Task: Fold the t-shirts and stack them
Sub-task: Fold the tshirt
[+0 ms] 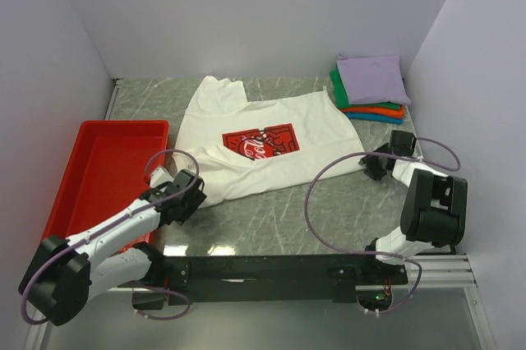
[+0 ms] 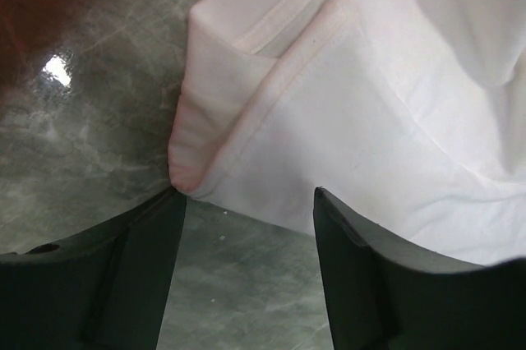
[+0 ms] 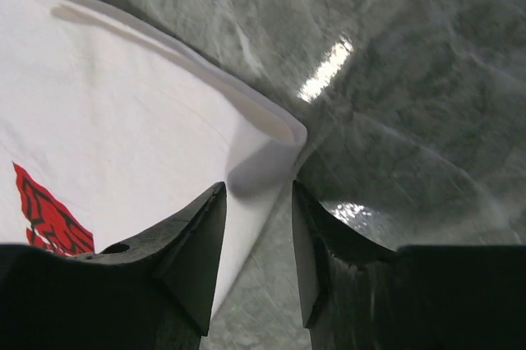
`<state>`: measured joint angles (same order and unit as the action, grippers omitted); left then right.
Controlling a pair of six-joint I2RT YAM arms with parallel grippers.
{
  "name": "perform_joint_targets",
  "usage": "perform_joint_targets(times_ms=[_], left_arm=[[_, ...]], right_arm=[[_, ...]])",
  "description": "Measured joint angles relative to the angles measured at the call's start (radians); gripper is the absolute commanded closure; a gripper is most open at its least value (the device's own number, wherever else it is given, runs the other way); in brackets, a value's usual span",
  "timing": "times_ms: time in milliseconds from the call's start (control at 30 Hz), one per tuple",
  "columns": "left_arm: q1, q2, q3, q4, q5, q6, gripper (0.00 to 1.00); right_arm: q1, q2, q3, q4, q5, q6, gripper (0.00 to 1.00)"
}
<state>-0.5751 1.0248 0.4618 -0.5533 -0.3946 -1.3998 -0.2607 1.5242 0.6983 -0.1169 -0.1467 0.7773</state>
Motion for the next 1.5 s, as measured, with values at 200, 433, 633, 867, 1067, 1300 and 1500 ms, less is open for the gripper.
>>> perform_joint_targets(times_ms=[200,433,633,867,1067,1300,1500], left_arm=[[0.0,0.021,0.0,0.027,-0.027,0.003,0.45],[0.0,0.053,0.0,0.06,-0.059,0.029,0.91],[-0.001,0.046,0.029,0.024,-0.075,0.05,0.99],[-0.001,-0.058,0.079,-0.096,-0.093,0.049,1.0],[-0.003,-0.134,0.087,-0.218,-0.091,0.017,0.99],[-0.025,-0.216,0.087,-0.332,-0.083,-0.084,0.99],[-0.032,-0.266,0.087,-0.418,-0.071,-0.199,0.99]], right_arm=[[0.0,0.044,0.021,0.044,-0.009,0.014,0.64],[0.0,0.061,0.026,0.046,-0.007,0.015,0.95],[0.0,0.065,0.036,0.025,-0.007,0.014,1.0],[-0.025,-0.105,-0.033,-0.06,-0.006,0.01,1.0],[-0.077,-0.312,-0.127,-0.191,-0.013,0.003,1.0],[-0.143,-0.525,-0.209,-0.384,-0.005,0.003,1.0],[-0.172,-0.772,-0.24,-0.543,0.025,0.024,1.0]])
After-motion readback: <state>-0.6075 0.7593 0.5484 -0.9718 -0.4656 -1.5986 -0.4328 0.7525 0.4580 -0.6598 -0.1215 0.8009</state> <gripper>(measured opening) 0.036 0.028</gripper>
